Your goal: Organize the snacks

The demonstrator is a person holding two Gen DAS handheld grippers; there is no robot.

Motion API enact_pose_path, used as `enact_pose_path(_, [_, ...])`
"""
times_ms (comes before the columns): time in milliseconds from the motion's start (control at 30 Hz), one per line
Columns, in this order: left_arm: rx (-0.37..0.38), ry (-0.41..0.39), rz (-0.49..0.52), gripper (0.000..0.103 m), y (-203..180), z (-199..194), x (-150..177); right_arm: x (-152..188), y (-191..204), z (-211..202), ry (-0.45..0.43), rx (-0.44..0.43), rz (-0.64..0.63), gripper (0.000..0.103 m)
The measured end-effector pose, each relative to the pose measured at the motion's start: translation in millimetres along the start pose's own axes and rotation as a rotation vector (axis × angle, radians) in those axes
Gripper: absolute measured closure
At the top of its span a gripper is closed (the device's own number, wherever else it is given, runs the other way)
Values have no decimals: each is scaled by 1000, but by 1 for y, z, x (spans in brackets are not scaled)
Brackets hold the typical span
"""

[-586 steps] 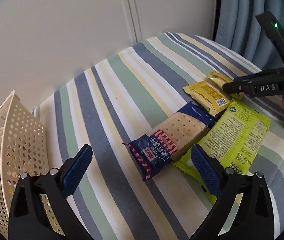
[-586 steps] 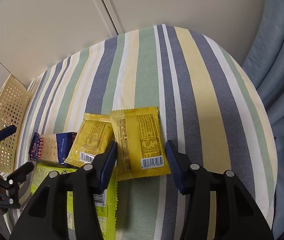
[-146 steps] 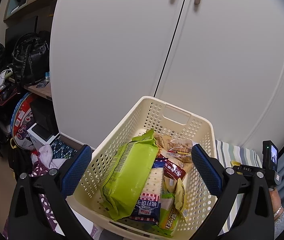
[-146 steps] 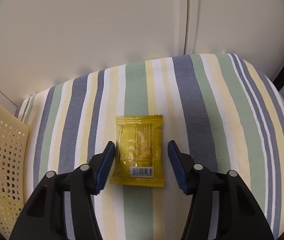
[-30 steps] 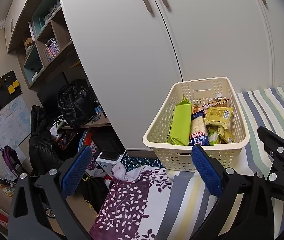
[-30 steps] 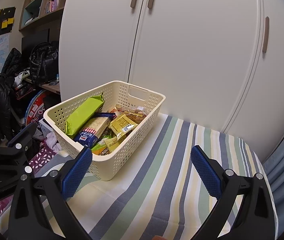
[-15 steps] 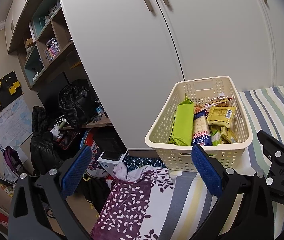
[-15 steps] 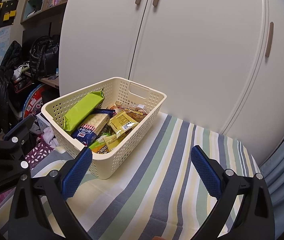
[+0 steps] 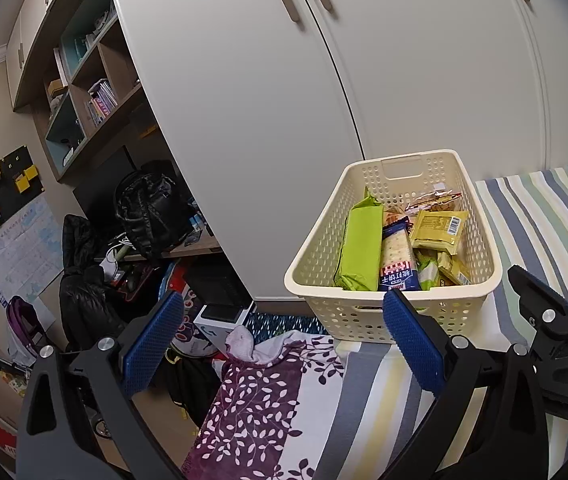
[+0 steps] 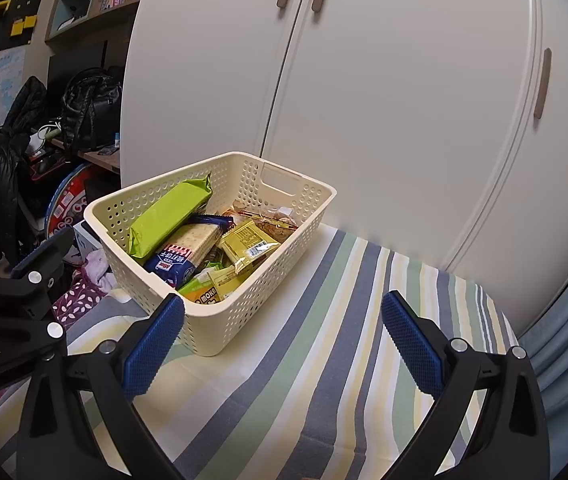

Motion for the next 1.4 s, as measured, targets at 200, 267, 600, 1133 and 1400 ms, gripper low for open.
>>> enact_pose_path(200, [0, -1, 1, 2, 0, 0, -1, -1, 1, -2, -9, 3, -9, 5])
enact_pose_path(267, [-1, -1, 1, 2, 0, 0, -1, -1, 1, -2, -10, 1, -10, 5])
enact_pose_path(600, [-10, 3, 5, 2, 1, -2, 0, 1, 5, 2, 2, -10, -28, 5])
enact_pose_path(1133, [-11, 6, 7, 2, 1, -2, 0, 1, 5, 0, -24, 14, -48, 5])
enact_pose_path(1400, [-11, 6, 8, 2, 2, -2, 0, 1, 4, -1, -26, 15, -50, 5])
Point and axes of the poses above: each gripper's, at about its wrist camera, not at the fingertips, and z roughly the way its jaws point, y to its left, x to its underside, the point moved 7 cm from there along z, roughly the way its jaws point, and after that the axes turned 9 degrees about x, right-handed, at the moved point
